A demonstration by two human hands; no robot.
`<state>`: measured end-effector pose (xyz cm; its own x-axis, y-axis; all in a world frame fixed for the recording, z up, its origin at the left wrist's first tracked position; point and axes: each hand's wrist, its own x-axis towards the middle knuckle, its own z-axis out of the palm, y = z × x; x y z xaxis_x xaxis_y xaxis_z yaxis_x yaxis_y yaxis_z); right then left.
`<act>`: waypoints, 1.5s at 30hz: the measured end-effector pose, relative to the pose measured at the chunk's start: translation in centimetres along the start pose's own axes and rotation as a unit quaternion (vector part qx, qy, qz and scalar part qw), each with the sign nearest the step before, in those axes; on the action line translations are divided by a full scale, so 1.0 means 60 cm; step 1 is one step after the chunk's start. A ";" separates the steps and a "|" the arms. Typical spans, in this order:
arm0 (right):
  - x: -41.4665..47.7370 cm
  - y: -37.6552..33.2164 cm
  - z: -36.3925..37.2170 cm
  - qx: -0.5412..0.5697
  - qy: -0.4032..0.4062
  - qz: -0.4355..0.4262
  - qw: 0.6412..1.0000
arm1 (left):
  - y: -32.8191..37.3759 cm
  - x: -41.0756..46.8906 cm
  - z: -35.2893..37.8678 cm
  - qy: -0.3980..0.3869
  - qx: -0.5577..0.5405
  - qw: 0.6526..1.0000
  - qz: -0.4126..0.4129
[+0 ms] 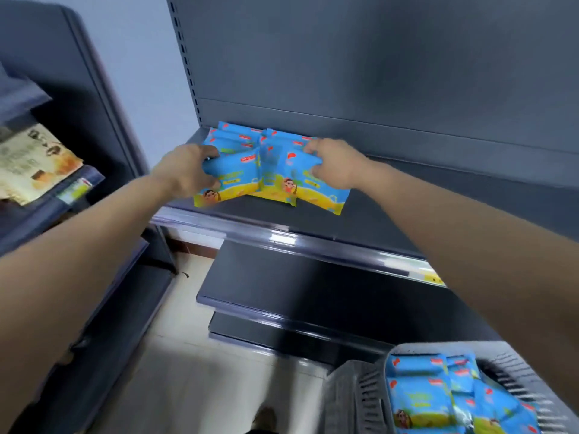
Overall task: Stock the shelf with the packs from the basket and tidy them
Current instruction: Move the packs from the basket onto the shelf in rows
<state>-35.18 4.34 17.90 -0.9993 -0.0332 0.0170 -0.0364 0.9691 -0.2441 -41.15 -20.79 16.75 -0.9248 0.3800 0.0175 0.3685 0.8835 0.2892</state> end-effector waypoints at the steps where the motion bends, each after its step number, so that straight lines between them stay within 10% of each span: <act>1: 0.022 -0.011 0.013 -0.004 -0.020 -0.004 1.000 | -0.023 0.015 -0.004 -0.007 0.007 1.000 -0.008; 13: 0.125 -0.069 0.111 -0.057 -0.093 0.012 0.994 | -0.133 0.130 0.030 -0.042 0.038 0.998 -0.026; 34: 0.101 -0.002 0.125 -0.062 0.071 0.041 0.995 | -0.105 0.168 0.091 0.002 0.034 0.999 -0.009; 45: -0.136 0.111 0.062 -0.041 0.145 0.057 0.987 | 0.182 0.026 0.113 0.063 -0.019 0.981 0.180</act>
<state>-27.28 10.18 12.54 -0.9518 0.1371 0.2745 0.0887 0.9793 -0.1818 -37.94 -8.71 13.44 -0.7407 0.6265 0.2426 0.6717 0.6867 0.2779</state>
